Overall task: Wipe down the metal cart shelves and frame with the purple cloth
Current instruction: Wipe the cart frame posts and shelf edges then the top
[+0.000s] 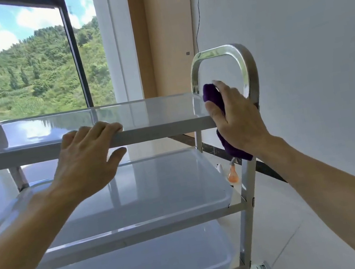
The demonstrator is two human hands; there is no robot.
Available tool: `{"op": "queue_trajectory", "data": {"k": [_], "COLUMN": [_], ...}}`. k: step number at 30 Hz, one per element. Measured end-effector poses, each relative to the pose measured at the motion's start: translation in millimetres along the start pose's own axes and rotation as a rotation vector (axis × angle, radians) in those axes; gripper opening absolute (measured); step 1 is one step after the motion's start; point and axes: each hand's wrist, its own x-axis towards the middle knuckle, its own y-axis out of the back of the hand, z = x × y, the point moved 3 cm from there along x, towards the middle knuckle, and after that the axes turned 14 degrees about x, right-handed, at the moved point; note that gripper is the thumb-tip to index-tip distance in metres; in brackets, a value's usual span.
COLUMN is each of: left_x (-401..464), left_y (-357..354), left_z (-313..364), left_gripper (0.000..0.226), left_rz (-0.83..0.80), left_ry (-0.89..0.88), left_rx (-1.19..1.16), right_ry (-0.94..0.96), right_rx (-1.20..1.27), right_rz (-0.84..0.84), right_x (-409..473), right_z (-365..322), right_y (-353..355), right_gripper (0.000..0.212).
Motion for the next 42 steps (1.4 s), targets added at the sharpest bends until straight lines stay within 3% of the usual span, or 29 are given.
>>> {"op": "queue_trajectory", "data": {"k": [3,8,13,18,22,25,27,32,34,36,39,42], "left_x": [2,-2,-3,-2,-2,0,1,11,19,26,37,48], "left_y": [-3,-5,-5,-7,-5,-3,2,29,30,25,19,17], "left_z": [5,5,3,6,9,11,10,22,31,40,51,67], "left_gripper": [0.046,0.040,0.038,0.037,0.037,0.043,0.057,0.085,0.082,0.080,0.092,0.100], "left_rz": [0.030,0.110,0.146,0.175,0.161,0.086,0.033,0.029,-0.019,-0.089,-0.099,-0.081], "left_ry": [0.015,0.041,0.035,0.049,0.073,0.085,0.095,-0.014,-0.041,-0.030,-0.008,-0.113], "left_rx": [0.011,-0.002,0.003,-0.023,-0.039,-0.059,-0.134,-0.337,-0.283,-0.198,-0.023,0.168], "right_ry": [0.051,0.242,0.352,0.240,0.104,0.006,-0.078,-0.276,-0.335,-0.366,-0.320,-0.125], "right_rx": [-0.038,-0.138,-0.110,-0.134,-0.084,0.067,0.295,0.644,0.798,0.911,0.646,0.102], "right_rz": [0.057,-0.028,-0.007,0.116,0.146,0.025,-0.099,-0.281,-0.302,-0.203,-0.020,-0.104], "right_x": [3,4,6,6,7,11,14,22,27,33,28,6], "right_z": [-31,-102,-85,-28,-30,-60,-89,-123,-114,-97,-59,-27], "right_y": [-23,-80,-66,-23,-21,-39,-55,-80,-76,-66,-43,-32], "right_gripper": [0.049,0.037,0.038,0.038,0.040,0.037,0.037,0.051,0.055,0.051,0.038,0.038]}}
